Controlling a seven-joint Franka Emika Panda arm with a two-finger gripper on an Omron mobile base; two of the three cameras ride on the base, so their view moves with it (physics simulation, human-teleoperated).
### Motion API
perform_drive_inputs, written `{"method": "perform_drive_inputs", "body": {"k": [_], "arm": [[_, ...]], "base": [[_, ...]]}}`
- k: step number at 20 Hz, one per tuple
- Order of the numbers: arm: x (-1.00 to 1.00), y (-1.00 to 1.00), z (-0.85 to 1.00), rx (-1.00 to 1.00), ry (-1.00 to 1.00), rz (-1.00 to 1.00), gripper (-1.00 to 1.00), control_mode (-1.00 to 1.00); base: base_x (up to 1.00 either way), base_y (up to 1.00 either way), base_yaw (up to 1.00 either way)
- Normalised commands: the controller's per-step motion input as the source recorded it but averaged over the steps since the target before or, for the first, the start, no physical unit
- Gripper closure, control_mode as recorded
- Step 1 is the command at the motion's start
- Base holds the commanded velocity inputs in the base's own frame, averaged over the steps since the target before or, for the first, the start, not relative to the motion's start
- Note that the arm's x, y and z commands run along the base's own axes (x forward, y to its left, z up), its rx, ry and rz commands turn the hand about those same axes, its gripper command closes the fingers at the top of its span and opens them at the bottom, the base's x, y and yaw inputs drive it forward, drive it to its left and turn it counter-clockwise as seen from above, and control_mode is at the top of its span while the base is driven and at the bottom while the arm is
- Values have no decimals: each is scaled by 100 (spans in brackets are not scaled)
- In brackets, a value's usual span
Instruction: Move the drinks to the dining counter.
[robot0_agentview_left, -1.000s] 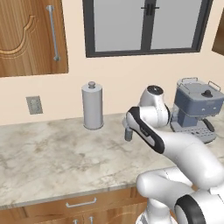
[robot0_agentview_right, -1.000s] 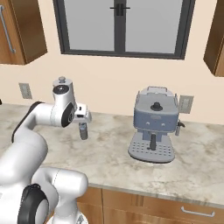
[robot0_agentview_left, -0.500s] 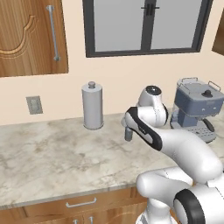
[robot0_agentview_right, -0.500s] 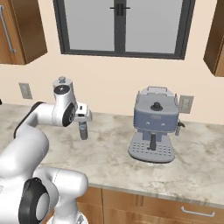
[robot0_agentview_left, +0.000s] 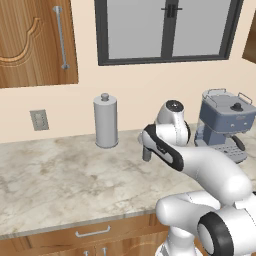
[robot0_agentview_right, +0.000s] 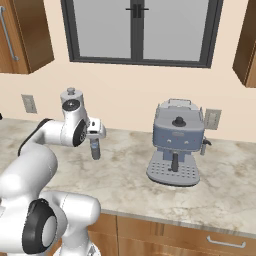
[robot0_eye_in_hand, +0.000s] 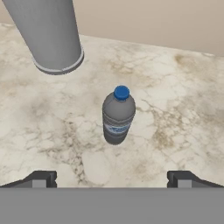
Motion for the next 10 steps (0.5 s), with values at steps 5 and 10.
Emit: {"method": "perform_drive_inputs", "body": {"k": [5, 10], "arm": [[16, 5, -5, 0, -6, 0, -100, -100], [10, 7, -3, 0, -2, 0, -100, -100]], "base": [[0, 0, 0], [0, 0, 0]]}}
